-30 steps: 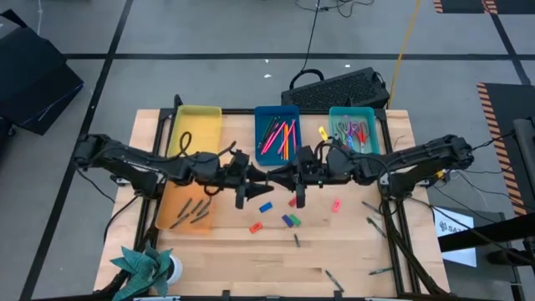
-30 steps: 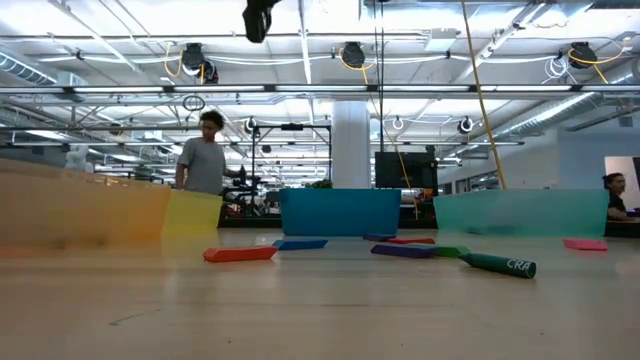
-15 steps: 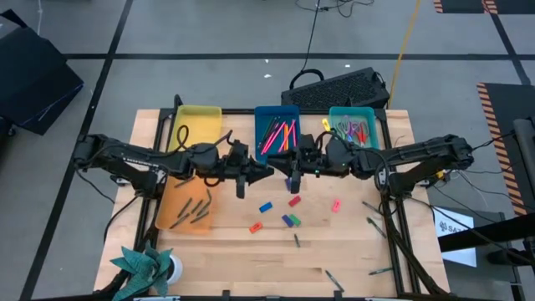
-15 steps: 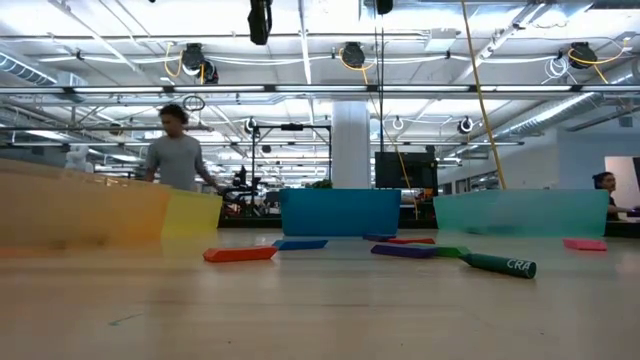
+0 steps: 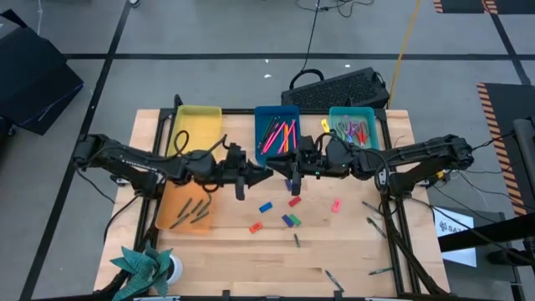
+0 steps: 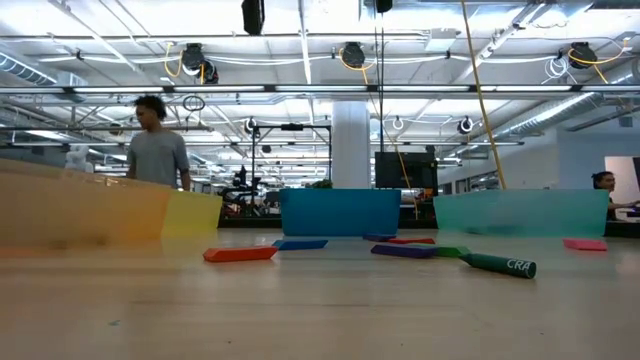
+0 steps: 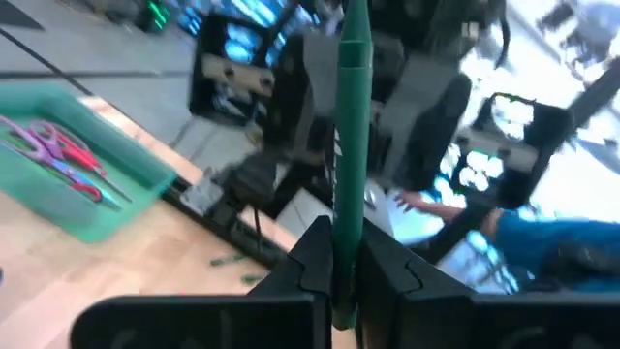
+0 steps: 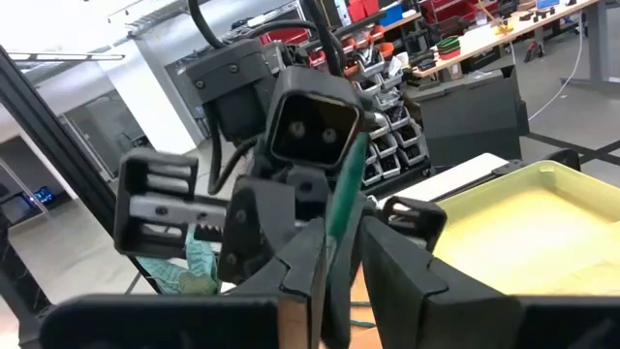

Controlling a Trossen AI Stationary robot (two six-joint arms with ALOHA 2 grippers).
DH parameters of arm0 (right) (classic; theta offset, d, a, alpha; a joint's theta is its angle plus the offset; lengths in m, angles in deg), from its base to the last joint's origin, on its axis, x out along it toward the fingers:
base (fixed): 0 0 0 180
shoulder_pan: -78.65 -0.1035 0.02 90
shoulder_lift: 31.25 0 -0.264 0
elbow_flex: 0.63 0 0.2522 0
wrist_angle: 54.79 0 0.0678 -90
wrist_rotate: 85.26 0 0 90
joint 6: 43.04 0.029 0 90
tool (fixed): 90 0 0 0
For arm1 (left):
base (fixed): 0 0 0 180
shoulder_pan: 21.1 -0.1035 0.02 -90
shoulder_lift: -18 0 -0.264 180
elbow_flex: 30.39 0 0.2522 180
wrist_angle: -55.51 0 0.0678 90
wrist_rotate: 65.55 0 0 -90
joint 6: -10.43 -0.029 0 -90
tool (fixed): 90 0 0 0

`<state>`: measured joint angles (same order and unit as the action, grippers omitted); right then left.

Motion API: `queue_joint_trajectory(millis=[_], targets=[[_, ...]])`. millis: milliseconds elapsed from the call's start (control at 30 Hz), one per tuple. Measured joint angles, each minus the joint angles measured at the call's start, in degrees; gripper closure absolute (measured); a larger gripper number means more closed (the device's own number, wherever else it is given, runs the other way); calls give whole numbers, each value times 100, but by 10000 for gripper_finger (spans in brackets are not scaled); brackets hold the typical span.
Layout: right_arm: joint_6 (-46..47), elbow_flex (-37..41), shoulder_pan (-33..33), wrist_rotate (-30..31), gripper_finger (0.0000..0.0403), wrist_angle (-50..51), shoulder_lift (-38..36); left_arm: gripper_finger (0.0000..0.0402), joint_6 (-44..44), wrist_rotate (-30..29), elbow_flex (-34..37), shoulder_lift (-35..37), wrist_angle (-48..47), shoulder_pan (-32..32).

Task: Sort crayons/erasers/pens/pencils in bins
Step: Put the green crayon into the orange bin

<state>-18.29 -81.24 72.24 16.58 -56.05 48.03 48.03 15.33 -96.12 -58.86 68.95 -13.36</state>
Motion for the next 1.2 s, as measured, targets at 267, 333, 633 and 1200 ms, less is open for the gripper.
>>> queue_joint_trajectory(millis=[267,333,633,1200], targets=[[1,0,0,0,339,1,0,377,20,-1244,0,0,171,211],[1,0,0,1,339,2,0,376,20,-1370,0,0,170,238],[2,-2,0,2,339,11,0,374,-24,-1513,0,0,291,397],[2,-2,0,4,339,2,0,380,1120,-2070,0,967,-3306,484]])
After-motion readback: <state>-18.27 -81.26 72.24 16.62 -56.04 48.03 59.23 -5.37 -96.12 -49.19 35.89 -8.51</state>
